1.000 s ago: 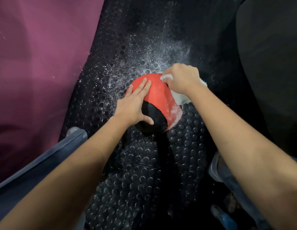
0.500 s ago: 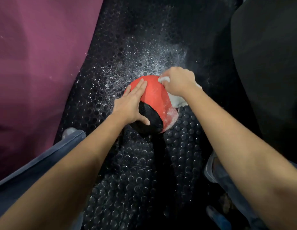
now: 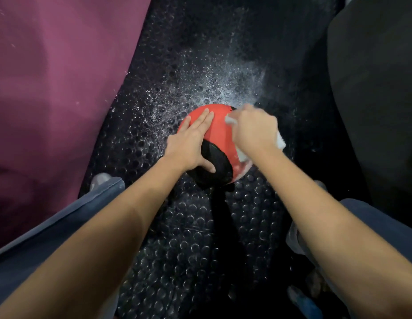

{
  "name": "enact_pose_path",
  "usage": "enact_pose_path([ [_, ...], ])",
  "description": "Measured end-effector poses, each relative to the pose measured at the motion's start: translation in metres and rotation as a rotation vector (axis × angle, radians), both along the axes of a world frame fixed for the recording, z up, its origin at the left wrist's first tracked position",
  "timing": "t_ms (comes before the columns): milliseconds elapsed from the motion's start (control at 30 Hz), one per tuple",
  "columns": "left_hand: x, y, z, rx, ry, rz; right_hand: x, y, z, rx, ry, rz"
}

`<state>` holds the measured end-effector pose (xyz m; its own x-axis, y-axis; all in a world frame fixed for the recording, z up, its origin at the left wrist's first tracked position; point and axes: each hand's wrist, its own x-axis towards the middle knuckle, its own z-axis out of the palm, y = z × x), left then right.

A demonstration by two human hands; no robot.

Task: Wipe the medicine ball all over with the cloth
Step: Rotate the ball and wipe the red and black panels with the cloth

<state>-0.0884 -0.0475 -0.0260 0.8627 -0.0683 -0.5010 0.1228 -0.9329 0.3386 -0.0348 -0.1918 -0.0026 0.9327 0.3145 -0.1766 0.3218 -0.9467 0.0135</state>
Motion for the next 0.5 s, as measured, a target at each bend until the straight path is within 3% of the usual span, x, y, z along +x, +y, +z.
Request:
enact_pose_path([
  [67, 0.002, 0.0, 0.001, 0.005, 0.008, -0.008, 0.001, 0.002, 0.001, 0.014, 0.015, -0.073],
  [200, 0.002, 0.004, -0.002, -0.012, 0.011, 0.014, -0.036, 0.012, -0.002, 0.009, -0.011, 0.206],
  [367, 0.002, -0.001, -0.001, 0.001, -0.004, 0.013, -0.019, 0.009, 0.002, 0.006, -0.017, 0.005],
  [500, 0.002, 0.002, -0.004, -0.018, -0.02, 0.028, -0.059, 0.018, 0.001, -0.034, -0.043, 0.177],
])
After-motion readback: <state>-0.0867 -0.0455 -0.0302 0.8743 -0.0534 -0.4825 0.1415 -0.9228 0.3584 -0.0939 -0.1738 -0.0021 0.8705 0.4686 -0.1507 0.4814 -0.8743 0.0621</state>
